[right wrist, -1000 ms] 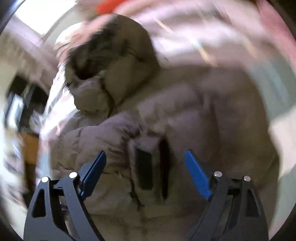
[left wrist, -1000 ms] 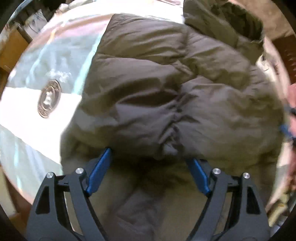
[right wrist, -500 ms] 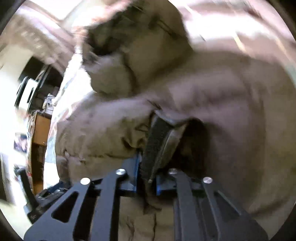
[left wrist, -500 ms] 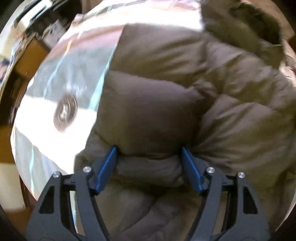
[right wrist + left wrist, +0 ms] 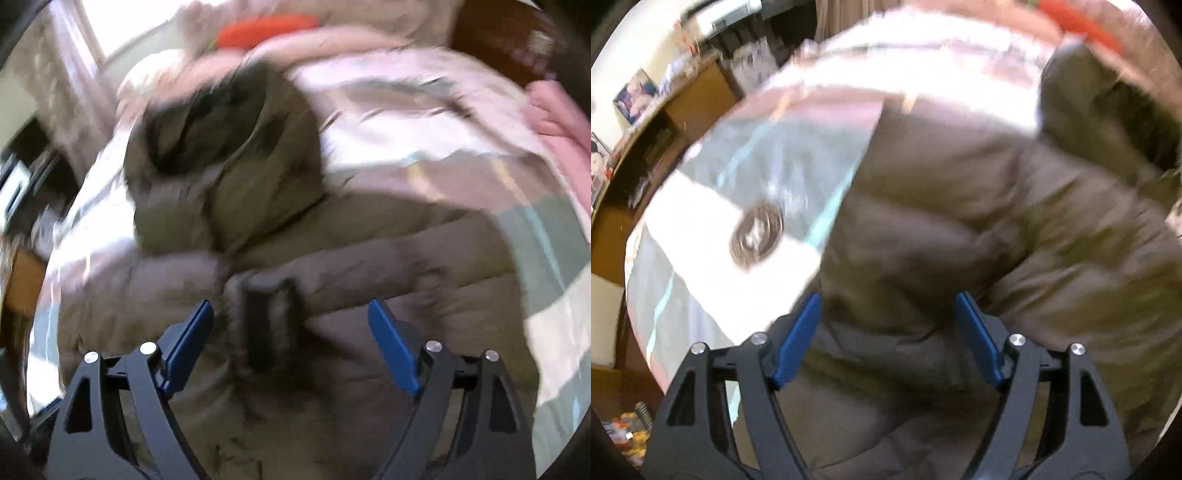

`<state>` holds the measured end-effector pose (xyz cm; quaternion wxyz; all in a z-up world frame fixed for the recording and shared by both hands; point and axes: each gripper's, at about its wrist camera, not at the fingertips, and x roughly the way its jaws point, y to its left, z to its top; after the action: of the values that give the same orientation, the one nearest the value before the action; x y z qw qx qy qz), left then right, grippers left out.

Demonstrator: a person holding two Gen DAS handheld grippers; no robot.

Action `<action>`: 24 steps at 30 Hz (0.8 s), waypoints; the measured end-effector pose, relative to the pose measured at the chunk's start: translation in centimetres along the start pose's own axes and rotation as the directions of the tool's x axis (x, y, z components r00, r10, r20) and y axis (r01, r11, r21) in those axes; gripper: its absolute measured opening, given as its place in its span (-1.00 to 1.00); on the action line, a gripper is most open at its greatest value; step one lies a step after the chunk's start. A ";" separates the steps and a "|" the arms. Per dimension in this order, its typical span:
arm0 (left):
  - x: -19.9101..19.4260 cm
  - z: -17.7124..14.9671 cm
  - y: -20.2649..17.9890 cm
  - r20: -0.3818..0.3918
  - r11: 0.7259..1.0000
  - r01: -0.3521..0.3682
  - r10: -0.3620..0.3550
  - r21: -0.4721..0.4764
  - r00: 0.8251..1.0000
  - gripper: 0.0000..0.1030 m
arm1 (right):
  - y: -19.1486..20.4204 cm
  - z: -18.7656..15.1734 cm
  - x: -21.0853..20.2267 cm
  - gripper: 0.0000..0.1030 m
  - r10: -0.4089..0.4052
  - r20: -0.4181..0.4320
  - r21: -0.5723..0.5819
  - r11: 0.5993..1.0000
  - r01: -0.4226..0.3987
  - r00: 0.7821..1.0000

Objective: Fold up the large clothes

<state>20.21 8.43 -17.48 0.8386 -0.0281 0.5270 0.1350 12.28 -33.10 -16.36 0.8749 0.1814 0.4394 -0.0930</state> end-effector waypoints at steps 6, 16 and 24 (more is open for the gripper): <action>0.2 -0.8 -2.7 -0.045 0.992 0.066 -0.062 0.103 0.997 -0.46 | 2.5 -1.0 1.2 0.13 0.339 -0.155 0.018 0.940 -0.340 0.928; 5.8 -1.3 -1.5 -0.139 0.997 -0.010 0.021 0.080 0.990 -0.68 | 5.5 -3.7 8.2 0.08 0.196 -0.273 -0.046 0.975 -0.216 0.942; 2.9 -1.6 -1.2 -0.032 0.981 -0.069 0.076 0.179 0.997 -0.22 | 3.1 -2.1 4.7 0.25 0.209 -0.218 -0.074 0.970 -0.230 0.953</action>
<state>20.29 7.52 -20.93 0.8219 0.0634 0.5538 0.1173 14.50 -29.47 -20.55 0.8366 0.1948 0.5100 0.0462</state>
